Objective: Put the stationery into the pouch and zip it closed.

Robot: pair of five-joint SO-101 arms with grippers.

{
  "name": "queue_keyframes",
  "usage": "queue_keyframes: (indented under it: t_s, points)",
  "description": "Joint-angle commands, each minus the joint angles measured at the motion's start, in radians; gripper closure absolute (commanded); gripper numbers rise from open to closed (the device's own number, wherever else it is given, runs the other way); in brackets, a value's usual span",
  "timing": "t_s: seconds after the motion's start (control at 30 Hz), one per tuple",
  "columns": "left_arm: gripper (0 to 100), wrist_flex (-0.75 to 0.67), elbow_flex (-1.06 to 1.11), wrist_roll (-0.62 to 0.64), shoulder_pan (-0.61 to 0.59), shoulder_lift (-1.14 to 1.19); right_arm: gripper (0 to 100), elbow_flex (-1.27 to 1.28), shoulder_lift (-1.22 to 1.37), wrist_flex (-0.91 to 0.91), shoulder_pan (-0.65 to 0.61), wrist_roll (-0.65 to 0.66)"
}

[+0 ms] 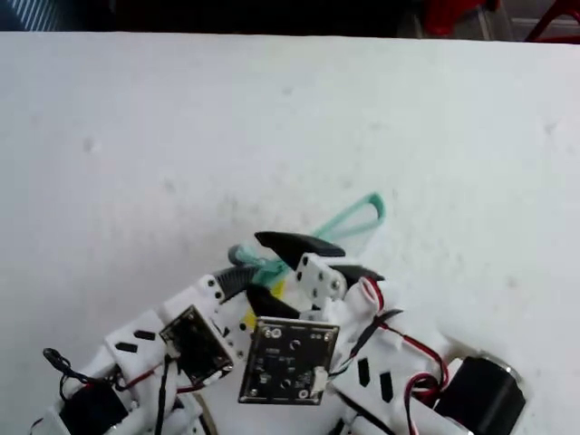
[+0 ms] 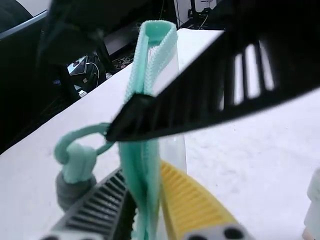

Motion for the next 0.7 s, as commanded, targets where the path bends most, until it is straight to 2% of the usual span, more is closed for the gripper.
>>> queue_keyframes:
  t_s: [0.0,0.2,0.4,0.47,0.57,0.67]
  points:
    - [98,-0.011,0.008,-0.005,-0.015,0.008,83.3,-0.003,0.002,-0.002,-0.010,-0.043]
    - [98,-0.011,0.008,-0.005,-0.013,0.008,83.3,0.055,0.036,-0.042,-0.008,-0.068]
    - [98,-0.008,0.008,-0.005,-0.013,0.008,83.8,0.075,0.099,-0.082,0.051,-0.063]
    - [98,-0.008,0.008,-0.005,-0.013,0.008,87.4,0.075,0.108,-0.088,0.061,-0.058]
    - [98,-0.008,0.008,-0.005,-0.013,0.008,98.3,0.083,0.108,-0.119,0.079,-0.058]
    - [98,-0.009,0.008,-0.005,-0.016,0.008,97.8,0.080,0.108,-0.124,0.111,-0.058]
